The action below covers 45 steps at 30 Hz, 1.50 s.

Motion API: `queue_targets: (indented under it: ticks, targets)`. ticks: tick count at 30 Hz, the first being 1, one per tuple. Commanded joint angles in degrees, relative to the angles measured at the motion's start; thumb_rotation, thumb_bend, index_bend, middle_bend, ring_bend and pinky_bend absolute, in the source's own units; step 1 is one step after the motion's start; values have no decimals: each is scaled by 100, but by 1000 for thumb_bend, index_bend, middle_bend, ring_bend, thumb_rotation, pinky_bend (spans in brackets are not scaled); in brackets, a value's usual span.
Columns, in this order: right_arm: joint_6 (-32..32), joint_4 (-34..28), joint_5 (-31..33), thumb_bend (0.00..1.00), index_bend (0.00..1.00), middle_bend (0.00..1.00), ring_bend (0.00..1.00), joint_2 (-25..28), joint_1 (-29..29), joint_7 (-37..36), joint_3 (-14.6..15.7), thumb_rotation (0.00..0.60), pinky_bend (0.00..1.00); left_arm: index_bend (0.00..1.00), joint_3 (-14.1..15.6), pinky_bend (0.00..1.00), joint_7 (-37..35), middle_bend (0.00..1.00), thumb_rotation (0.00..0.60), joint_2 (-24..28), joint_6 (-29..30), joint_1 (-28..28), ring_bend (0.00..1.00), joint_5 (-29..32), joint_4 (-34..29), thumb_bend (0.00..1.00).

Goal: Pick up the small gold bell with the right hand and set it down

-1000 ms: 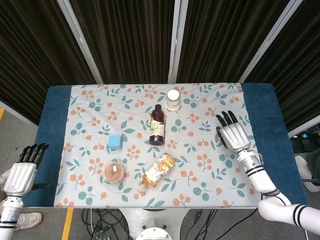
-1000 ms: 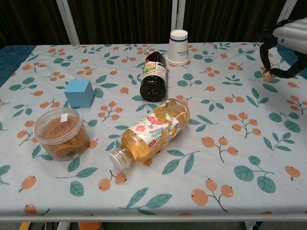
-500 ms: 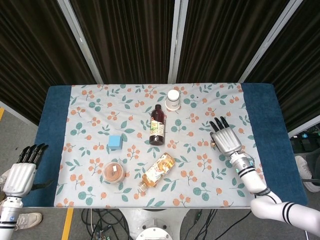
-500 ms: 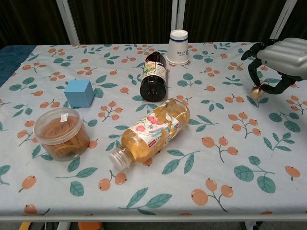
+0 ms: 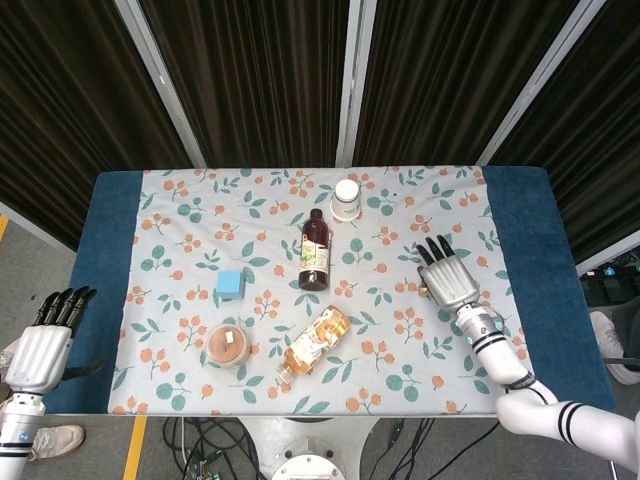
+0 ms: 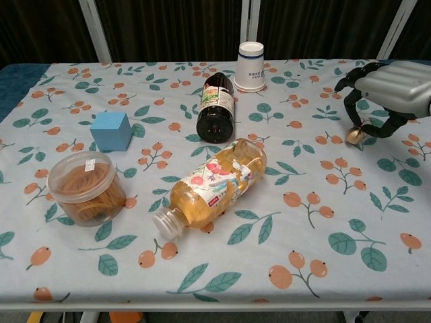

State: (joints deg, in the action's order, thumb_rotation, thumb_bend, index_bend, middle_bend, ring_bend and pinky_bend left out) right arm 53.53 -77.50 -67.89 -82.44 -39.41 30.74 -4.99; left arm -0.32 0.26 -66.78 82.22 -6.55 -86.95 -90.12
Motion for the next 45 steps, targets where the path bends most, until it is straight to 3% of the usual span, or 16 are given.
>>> queue_targets:
  ticks: [1,10,19,25,32,35,40,45]
  targets:
    - [-14,20,11,414,803,142,0,-23,-8,14,5,600,0,36,1,46,0,49,600,1,-3,0,0,2,0,0]
    - [-50,43,94,400,791,145,0,-62,-26,124,16,600,0,36,1,46,-17,49,600,-5,-5,4,0,10,19,0]
    - [-126,8,217,296,703,120,0,-25,-43,215,27,600,0,36,3,46,-29,49,600,-9,5,13,0,10,36,0]
    - [-135,-68,329,251,530,88,0,29,-45,267,12,600,0,36,2,46,-32,49,600,-18,3,12,0,11,46,0]
    - [34,-258,342,211,136,31,0,184,30,125,-51,600,0,36,0,46,-38,49,600,-11,25,21,0,4,43,0]
    - [280,-465,216,186,13,7,0,365,168,-80,-68,600,0,36,-1,46,-28,49,600,-9,29,20,0,-2,34,0]
    - [1100,-909,-352,142,0,0,0,783,708,-714,92,600,0,36,-12,46,-6,49,600,5,64,33,0,0,-3,0]
    - [2289,-909,-1201,118,0,0,0,1082,1584,-1670,539,600,0,36,-29,46,10,49,600,69,121,60,0,11,-38,0]
